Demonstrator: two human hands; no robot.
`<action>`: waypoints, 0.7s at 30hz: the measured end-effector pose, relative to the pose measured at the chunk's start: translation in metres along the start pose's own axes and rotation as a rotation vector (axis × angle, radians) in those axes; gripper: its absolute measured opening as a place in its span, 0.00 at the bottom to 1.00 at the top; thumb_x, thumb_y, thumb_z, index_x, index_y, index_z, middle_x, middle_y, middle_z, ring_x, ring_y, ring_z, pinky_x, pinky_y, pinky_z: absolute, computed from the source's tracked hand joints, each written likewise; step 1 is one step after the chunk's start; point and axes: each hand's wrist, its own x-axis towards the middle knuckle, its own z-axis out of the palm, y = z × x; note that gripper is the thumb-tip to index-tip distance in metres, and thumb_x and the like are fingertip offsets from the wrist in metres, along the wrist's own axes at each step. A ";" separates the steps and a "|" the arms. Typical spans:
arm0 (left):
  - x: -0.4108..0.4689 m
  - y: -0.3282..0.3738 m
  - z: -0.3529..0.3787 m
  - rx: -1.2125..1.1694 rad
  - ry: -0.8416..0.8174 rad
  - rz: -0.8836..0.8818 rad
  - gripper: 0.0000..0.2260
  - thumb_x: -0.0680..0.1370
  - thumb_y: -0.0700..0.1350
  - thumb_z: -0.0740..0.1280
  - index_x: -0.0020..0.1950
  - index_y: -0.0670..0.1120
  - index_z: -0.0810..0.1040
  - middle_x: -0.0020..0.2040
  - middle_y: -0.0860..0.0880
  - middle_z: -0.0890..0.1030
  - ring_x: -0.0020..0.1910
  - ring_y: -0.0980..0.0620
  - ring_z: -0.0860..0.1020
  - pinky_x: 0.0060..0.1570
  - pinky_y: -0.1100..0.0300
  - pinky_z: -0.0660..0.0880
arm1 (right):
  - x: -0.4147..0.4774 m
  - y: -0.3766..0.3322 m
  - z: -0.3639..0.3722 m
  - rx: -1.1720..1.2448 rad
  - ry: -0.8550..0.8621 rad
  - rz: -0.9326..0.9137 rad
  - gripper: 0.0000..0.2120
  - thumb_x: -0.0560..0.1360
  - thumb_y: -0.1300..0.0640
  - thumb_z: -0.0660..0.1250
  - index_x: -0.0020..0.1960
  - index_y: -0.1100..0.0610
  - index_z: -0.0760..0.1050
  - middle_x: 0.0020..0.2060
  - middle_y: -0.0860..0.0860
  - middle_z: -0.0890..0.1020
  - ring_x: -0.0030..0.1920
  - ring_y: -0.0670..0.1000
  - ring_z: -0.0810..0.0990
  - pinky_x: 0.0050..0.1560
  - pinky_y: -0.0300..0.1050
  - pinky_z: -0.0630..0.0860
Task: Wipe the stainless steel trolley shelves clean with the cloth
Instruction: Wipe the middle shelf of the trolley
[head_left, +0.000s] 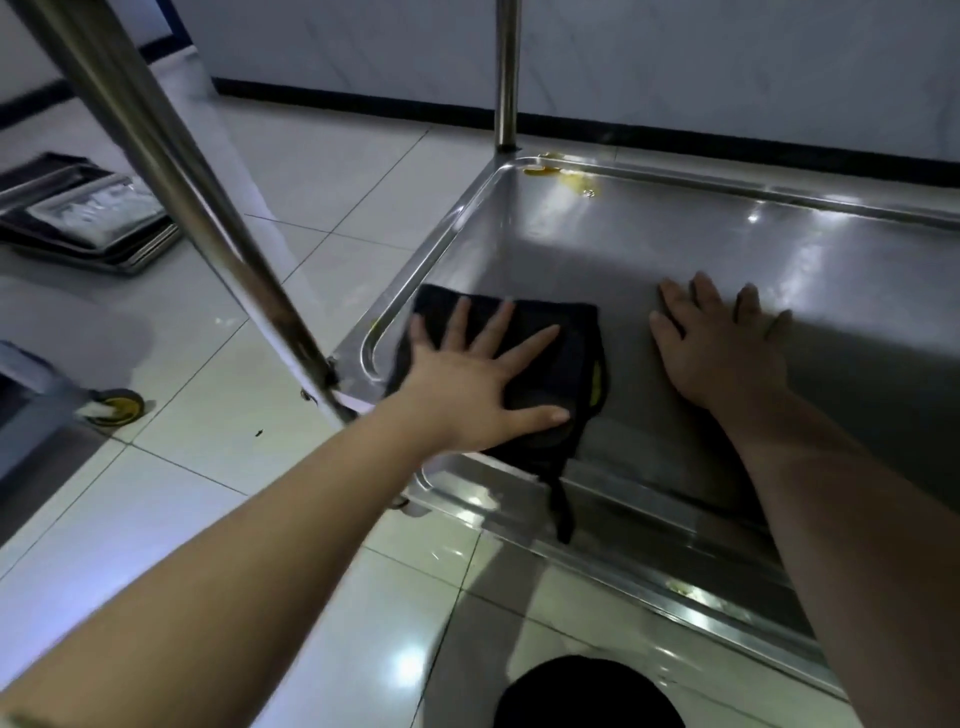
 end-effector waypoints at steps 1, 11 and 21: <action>0.006 0.019 -0.001 -0.006 -0.006 0.030 0.38 0.68 0.80 0.45 0.74 0.71 0.37 0.80 0.52 0.38 0.77 0.37 0.36 0.66 0.25 0.36 | -0.001 0.000 -0.001 0.003 -0.007 -0.006 0.26 0.82 0.38 0.41 0.79 0.40 0.48 0.79 0.46 0.49 0.77 0.64 0.46 0.72 0.71 0.43; -0.040 -0.046 0.001 -0.070 0.015 -0.119 0.40 0.61 0.84 0.43 0.72 0.76 0.41 0.80 0.58 0.42 0.79 0.49 0.40 0.73 0.35 0.42 | -0.001 0.003 -0.008 0.076 -0.025 -0.039 0.25 0.81 0.38 0.46 0.77 0.41 0.54 0.78 0.45 0.53 0.77 0.62 0.49 0.72 0.70 0.44; -0.047 -0.046 0.003 0.001 0.053 -0.119 0.37 0.62 0.82 0.34 0.70 0.75 0.35 0.81 0.54 0.45 0.79 0.45 0.43 0.73 0.35 0.40 | -0.120 0.162 -0.031 0.084 -0.175 0.025 0.27 0.80 0.37 0.50 0.78 0.38 0.51 0.79 0.44 0.51 0.78 0.57 0.48 0.74 0.61 0.47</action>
